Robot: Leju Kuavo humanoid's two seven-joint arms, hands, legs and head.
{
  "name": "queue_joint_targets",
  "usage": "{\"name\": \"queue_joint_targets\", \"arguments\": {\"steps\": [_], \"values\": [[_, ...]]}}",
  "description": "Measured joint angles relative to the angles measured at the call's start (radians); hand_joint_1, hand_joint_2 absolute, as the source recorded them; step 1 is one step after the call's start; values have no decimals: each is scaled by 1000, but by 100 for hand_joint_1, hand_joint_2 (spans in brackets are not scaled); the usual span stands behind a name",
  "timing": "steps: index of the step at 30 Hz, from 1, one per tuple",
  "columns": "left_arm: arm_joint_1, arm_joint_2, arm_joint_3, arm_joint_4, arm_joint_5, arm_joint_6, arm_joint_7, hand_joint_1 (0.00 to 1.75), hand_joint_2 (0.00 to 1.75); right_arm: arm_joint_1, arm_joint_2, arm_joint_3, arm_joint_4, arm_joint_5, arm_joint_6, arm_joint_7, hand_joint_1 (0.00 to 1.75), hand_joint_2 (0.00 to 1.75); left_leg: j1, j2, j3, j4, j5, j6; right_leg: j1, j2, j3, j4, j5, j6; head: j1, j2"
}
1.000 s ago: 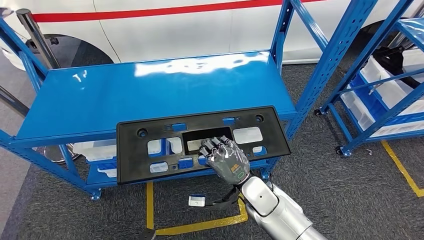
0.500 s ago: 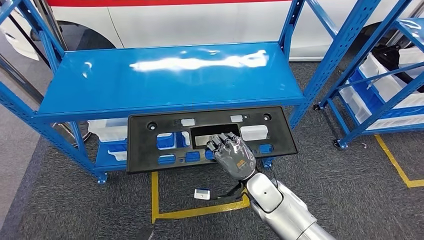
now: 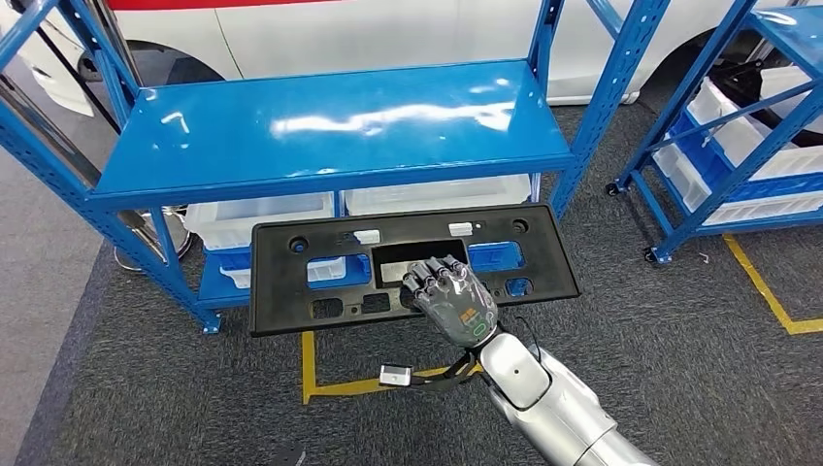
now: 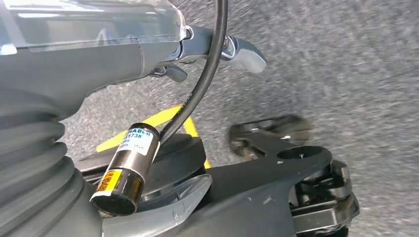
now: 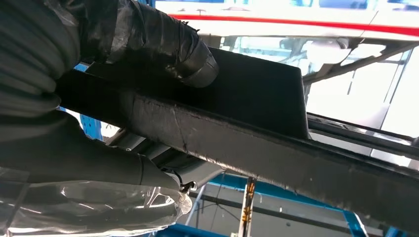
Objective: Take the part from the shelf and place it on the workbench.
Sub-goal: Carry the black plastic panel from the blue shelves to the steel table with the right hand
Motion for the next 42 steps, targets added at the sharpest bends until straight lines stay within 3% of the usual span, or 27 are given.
{"name": "queue_joint_targets", "arguments": {"steps": [1, 2, 3, 5, 6, 9, 10, 13, 14, 15, 16, 18, 20, 21, 23, 25, 28, 29, 30, 31, 33, 34, 36, 37, 39, 40, 42], "values": [[0, 0, 0, 0, 0, 0, -1, 0, 175, 1, 0, 0, 3, -2, 0, -2, 168, 175, 4, 0, 18, 9, 27, -4, -2, -1, -23, 9, 10, 3, 0, 0], [0, 0, 0, 0, 0, 0, -1, 0, 175, 2, 0, 0, 4, -4, 0, -5, 168, 175, 7, 0, 53, -16, 58, -8, -4, -2, -45, 20, 19, 8, 0, 0], [-2, 0, 0, 0, 1, 0, -2, 0, 175, 2, 1, 0, 6, -6, 0, -8, 168, 175, 10, 0, 100, -72, 66, -12, -6, -2, -65, 32, 27, 13, 0, 0], [-5, 0, 0, 0, 1, 0, -4, 0, 175, 1, 3, 0, 8, -11, 0, -13, 168, 175, 9, -3, 193, -203, 34, -9, -6, -2, -92, 53, 41, 26, 0, 0], [-6, 0, 0, 0, 2, -1, -5, 0, 175, 0, 4, 0, 9, -13, 0, -15, 168, 175, 6, -4, 217, -244, 12, -2, -5, -2, -98, 57, 49, 32, 1, 0], [-3, 1, 0, 0, 8, -2, -6, 0, 175, 0, 8, 0, 16, -20, -1, -24, 168, 175, 3, -2, 209, -261, 27, 29, -8, 1, -108, 59, 60, 51, 2, 0], [-2, 1, 0, 0, 10, -2, -6, 0, 175, 0, 8, 0, 19, -22, -1, -27, 168, 175, 4, 1, 199, -263, 40, 40, -10, 3, -116, 76, 33, 56, 2, 0], [1, 2, 0, 0, 14, -2, -6, 0, 175, 3, 8, 0, 26, -34, -1, -35, 168, 175, 2, 5, 152, -264, 83, 58, -12, 8, -151, 226, -121, 67, 1, 0], [3, 3, 0, 0, 14, -2, -7, 0, 175, 4, 8, 0, 28, -38, -2, -37, 168, 175, 1, 5, 133, -264, 97, 58, -11, 8, -157, 284, -148, 69, 1, 0], [5, 4, 0, 0, 14, -1, -7, 0, 175, 6, 8, 0, 30, -41, -2, -39, 168, 175, -1, 5, 115, -263, 111, 58, -11, 9, -152, 323, -149, 68, 1, 0], [6, 4, 0, 0, 14, -1, -7, 0, 175, 9, 8, 0, 32, -42, -2, -39, 168, 175, -3, 5, 96, -263, 124, 57, -10, 9, -133, 333, -129, 65, 1, 0], [8, 5, 0, 0, 14, -1, -7, 0, 175, 12, 10, 0, 33, -44, -2, -41, 168, 175, -7, 4, 65, -262, 151, 54, -5, 10, -44, 256, -80, 51, 1, 0], [8, 6, 0, 0, 14, -1, -7, 0, 175, 12, 14, -2, 32, -47, -2, -41, 168, 175, -11, 4, 47, -263, 174, 47, 4, 12, 74, 101, -99, 32, 0, 0], [9, 6, 0, 0, 14, -1, -7, 0, 175, 11, 16, -2, 31, -48, -2, -41, 168, 175, -10, 4, 45, -266, 185, 42, 9, 12, 109, 46, -115, 26, 1, 0], [11, 6, 0, 0, 14, -1, -7, 0, 175, 12, 19, -3, 31, -51, -3, -42, 168, 175, -7, 4, 43, -278, 211, 30, 13, 12, 120, 4, -115, 20, 1, 0], [14, 7, 0, 1, 14, 0, -6, 0, 175, 13, 21, -3, 32, -53, -3, -44, 168, 175, -6, 2, 31, -267, 190, 18, 9, 7, 101, -7, -86, 6, 1, 0], [19, 10, 0, 2, 14, 0, -6, 0, 175, 16, 27, -3, 34, -57, -3, -48, 168, 175, -2, 0, -5, -122, 33, 6, 3, 3, 53, -12, -39, -11, 1, 0], [19, 11, 0, 2, 14, 0, -6, 0, 175, 18, 29, -3, 35, -58, -3, -49, 168, 175, 0, 1, -12, -59, 0, 2, 3, 3, 34, -10, -25, -11, 1, 0], [19, 11, -1, 2, 14, 0, -6, 0, 175, 19, 29, -3, 36, -59, -3, -50, 168, 175, 2, 1, -12, -8, -4, -2, 2, 2, 14, -7, -10, -9, 1, 0], [20, 12, -1, 2, 14, 0, -6, 0, 175, 21, 30, -3, 37, -60, -3, -50, 168, 175, 4, 1, -1, 20, 17, -5, 1, 1, -7, -3, 3, -6, 1, 0], [19, 13, -1, 2, 14, 0, -6, 0, 175, 23, 30, -3, 39, -60, -3, -50, 168, 175, 9, 1, 68, -22, 75, -10, -1, 0, -50, 12, 26, 2, 0, 0], [18, 14, -1, 2, 14, 0, -6, 0, 175, 24, 30, -3, 39, -60, -3, -50, 168, 175, 10, 0, 127, -88, 74, -11, -1, -1, -67, 21, 34, 7, 0, 0], [16, 15, -1, 2, 13, 0, -6, 0, 175, 24, 31, -4, 39, -61, -3, -50, 168, 175, 8, -1, 230, -234, 27, -3, 0, -1, -89, 38, 49, 17, 1, 0], [16, 16, -1, 2, 13, 0, -6, 0, 175, 24, 32, -5, 39, -62, -3, -50, 168, 175, 5, -2, 254, -274, 7, 2, 1, -1, -94, 41, 58, 22, 1, 0], [17, 16, -1, 2, 13, 0, -7, 0, 175, 25, 33, -6, 40, -65, -3, -51, 168, 175, 5, 0, 247, -289, 14, 18, 0, 1, -101, 39, 74, 34, 2, 0], [17, 16, -1, 2, 13, 0, -7, 0, 175, 26, 33, -6, 40, -67, -3, -52, 168, 175, 7, 2, 238, -290, 25, 27, -2, 3, -108, 45, 63, 40, 2, 0], [17, 16, -1, 2, 13, 1, -7, 0, 175, 28, 33, -7, 41, -70, -2, -56, 168, 175, 10, 7, 210, -292, 53, 46, -6, 9, -133, 110, -21, 51, 2, 0]]}}
